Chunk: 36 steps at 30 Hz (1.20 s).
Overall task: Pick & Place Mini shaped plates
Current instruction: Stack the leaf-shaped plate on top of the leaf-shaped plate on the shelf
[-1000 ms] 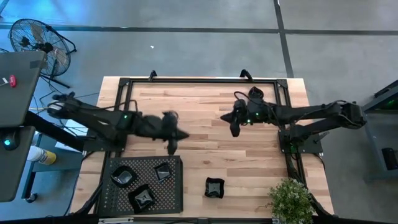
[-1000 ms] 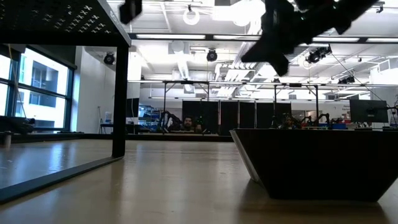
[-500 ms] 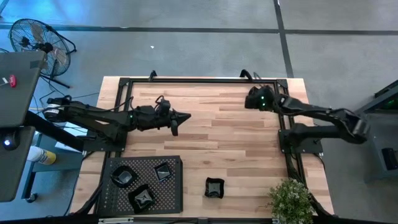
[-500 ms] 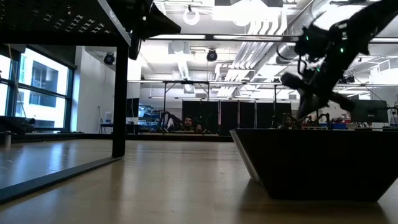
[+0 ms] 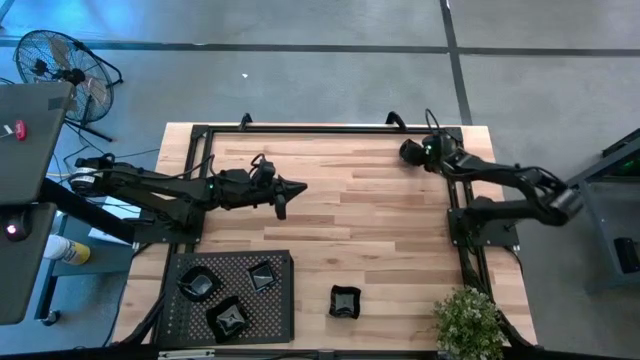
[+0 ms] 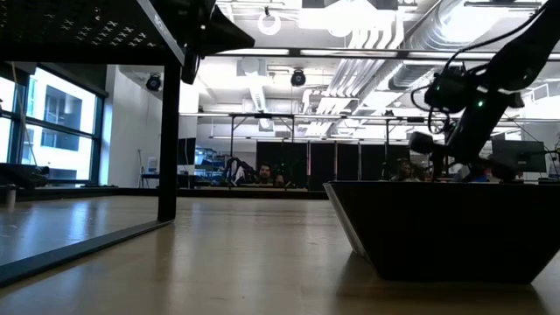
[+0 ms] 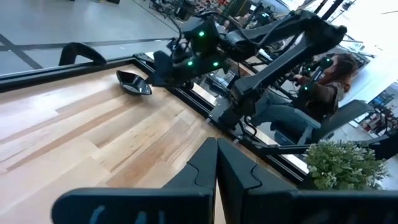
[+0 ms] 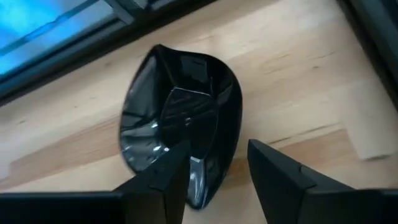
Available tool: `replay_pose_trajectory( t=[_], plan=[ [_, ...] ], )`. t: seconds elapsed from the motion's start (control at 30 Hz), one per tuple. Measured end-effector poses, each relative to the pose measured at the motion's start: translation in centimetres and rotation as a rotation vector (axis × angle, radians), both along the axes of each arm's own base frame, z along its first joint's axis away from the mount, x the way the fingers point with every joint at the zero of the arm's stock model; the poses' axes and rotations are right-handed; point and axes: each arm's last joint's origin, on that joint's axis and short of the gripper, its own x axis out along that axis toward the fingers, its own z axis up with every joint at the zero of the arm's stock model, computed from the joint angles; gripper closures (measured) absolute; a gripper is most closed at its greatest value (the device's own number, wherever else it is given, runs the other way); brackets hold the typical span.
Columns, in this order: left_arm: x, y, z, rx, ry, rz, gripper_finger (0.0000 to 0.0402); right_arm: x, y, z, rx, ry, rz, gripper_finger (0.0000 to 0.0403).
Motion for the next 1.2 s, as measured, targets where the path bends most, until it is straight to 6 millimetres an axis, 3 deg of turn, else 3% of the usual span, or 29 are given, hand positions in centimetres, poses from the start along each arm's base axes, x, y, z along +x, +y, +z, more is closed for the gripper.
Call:
replay_pose_trajectory(
  t=[0.27, 0.53, 0.67, 0.83, 0.97, 1.2],
  plan=[
    [0.0, 0.1, 0.0, 0.002, 0.000, 0.018, 0.0401, 0.9, -1.2, -2.3, 0.031, 0.010, -0.023, 0.0288],
    [0.0, 0.0, 0.0, -0.002, -0.001, 0.019, 0.0401, 1.4, -0.9, -2.1, 0.004, 0.020, 0.012, 0.0395],
    [0.0, 0.1, 0.0, -0.002, -0.001, 0.026, 0.0401, 1.4, -0.9, -1.9, -0.008, 0.021, 0.027, 0.0387],
    [0.0, 0.1, 0.0, -0.013, -0.005, 0.031, 0.0401, 1.4, -0.6, -0.3, -0.068, -0.014, 0.108, 0.0399],
    [0.0, 0.1, -0.1, -0.033, -0.001, 0.033, 0.0401, 1.9, -0.1, 1.8, -0.124, -0.106, 0.295, 0.0397],
    [-0.1, 0.1, -0.7, -0.049, 0.060, 0.036, 0.0401, 7.3, 3.3, 5.4, -0.190, -0.201, 0.717, 0.0399]
  ],
)
